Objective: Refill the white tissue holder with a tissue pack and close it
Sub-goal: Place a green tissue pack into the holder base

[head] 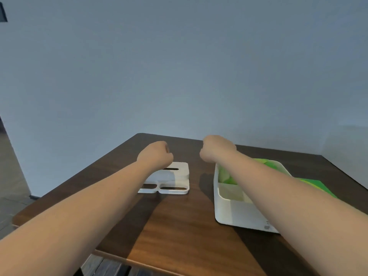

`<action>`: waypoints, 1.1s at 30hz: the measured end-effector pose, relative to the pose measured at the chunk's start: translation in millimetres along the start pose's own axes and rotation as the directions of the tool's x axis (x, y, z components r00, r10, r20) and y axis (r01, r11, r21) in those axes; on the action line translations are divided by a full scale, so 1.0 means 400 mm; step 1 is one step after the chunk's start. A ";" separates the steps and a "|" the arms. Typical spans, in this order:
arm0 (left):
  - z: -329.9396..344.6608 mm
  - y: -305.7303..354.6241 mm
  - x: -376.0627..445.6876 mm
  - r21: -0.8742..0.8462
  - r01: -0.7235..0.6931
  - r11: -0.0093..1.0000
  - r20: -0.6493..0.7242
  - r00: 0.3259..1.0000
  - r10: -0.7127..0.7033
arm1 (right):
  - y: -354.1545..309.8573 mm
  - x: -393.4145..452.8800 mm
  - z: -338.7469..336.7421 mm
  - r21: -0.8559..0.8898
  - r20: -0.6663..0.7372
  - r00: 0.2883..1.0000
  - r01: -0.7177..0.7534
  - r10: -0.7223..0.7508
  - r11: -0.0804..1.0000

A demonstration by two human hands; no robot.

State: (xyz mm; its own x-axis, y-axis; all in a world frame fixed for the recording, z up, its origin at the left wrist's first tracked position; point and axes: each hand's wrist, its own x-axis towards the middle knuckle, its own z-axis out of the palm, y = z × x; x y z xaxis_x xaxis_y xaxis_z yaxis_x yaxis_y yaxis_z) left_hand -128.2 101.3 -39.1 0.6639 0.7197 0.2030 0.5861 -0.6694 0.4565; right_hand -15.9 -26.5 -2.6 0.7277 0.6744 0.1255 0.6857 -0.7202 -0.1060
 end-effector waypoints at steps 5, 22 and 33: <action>0.011 0.147 -0.018 -0.171 -0.106 0.980 0.030 0.993 0.113 | 0.145 -0.053 -0.072 0.078 -0.122 0.985 -0.112 0.121 0.991; 0.089 0.350 -0.080 -0.033 -0.390 0.920 0.243 0.890 0.385 | 0.490 -0.183 -0.040 -0.125 0.281 0.835 -0.456 0.472 0.881; 0.080 0.348 -0.059 -0.209 -0.343 0.916 -0.011 0.937 0.348 | 0.533 -0.178 -0.010 -0.067 0.394 0.822 -0.420 0.411 0.905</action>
State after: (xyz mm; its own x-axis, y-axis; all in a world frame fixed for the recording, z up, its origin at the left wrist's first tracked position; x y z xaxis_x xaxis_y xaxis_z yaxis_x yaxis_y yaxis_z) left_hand -47.4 -14.9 -7.9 0.8214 0.4436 0.3585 0.2121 -0.8211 0.5300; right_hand 78.3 -228.5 -30.2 0.8873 0.3227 -0.3295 0.3135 -0.9460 -0.0824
